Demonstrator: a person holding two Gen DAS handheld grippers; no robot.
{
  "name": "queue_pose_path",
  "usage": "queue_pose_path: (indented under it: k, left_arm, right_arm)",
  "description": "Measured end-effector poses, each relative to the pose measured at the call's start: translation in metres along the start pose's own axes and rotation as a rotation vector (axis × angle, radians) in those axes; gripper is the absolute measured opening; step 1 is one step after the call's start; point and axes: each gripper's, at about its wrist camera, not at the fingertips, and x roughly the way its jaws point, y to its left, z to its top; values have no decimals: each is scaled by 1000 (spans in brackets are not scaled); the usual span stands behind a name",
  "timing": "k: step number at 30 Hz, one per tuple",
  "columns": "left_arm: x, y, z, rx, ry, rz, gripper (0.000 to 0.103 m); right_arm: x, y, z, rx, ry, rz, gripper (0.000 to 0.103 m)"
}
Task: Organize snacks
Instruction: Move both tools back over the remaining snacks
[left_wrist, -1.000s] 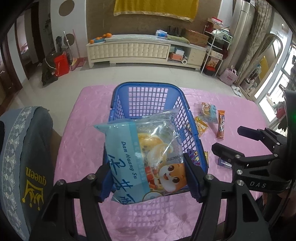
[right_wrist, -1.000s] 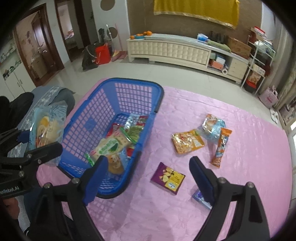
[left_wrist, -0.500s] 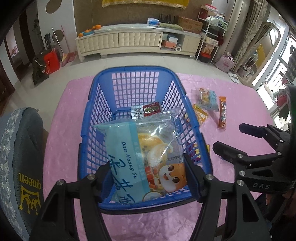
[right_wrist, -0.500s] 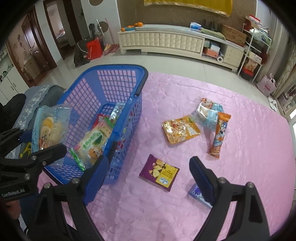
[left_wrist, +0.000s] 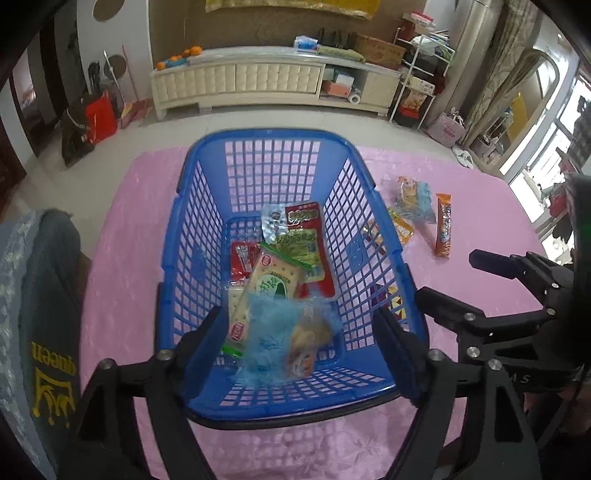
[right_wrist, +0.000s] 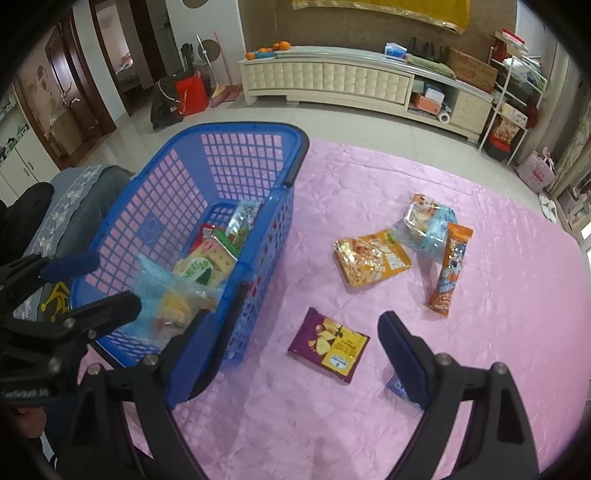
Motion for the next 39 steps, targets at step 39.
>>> queue_pose_path:
  k: [39]
  left_arm:
    - [-31, -158, -33, 213, -44, -31, 83]
  right_arm:
    - [-104, -126, -81, 120, -102, -52, 92]
